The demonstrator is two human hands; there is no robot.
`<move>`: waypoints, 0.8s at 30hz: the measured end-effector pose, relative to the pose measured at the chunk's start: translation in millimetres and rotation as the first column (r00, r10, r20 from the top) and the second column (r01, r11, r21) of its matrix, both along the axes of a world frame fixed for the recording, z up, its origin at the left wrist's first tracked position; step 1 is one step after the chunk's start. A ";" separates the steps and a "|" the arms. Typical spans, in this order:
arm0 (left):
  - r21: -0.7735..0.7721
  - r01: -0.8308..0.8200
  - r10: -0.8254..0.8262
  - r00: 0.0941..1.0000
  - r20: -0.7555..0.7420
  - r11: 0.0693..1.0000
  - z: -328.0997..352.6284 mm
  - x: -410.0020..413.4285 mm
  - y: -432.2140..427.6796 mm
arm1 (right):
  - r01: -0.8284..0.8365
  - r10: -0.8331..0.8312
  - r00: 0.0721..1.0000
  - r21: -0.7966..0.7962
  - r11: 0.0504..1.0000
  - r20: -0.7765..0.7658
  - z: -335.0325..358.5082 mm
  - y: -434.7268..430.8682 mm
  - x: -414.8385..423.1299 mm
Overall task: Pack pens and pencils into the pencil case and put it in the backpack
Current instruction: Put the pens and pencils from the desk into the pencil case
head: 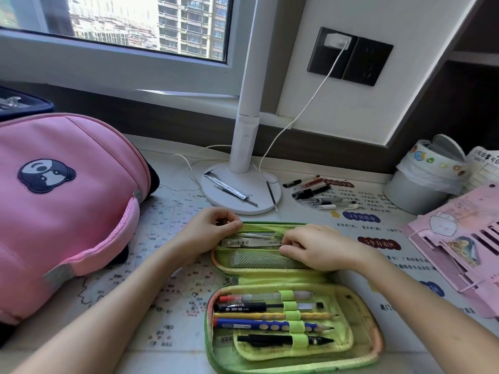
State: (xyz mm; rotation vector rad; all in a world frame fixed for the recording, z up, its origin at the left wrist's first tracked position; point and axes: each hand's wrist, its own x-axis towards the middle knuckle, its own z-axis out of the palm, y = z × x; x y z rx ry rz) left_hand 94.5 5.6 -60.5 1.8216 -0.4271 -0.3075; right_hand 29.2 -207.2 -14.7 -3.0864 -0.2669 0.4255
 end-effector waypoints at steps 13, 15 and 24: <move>0.004 0.006 -0.006 1.000 0.008 1.000 0.3 0.9 -0.6 | -0.026 0.026 0.999 0.000 1.000 -0.034 29.0 -0.3 8.4; 0.005 0.004 -0.004 1.000 0.016 1.000 -0.2 0.9 -1.3 | -0.020 0.021 0.999 0.019 1.000 -0.031 37.7 0.1 6.4; 0.006 0.007 -0.007 1.000 0.012 1.000 0.9 2.1 -2.1 | 0.423 -0.477 0.856 0.262 0.868 0.199 -1.8 4.5 98.3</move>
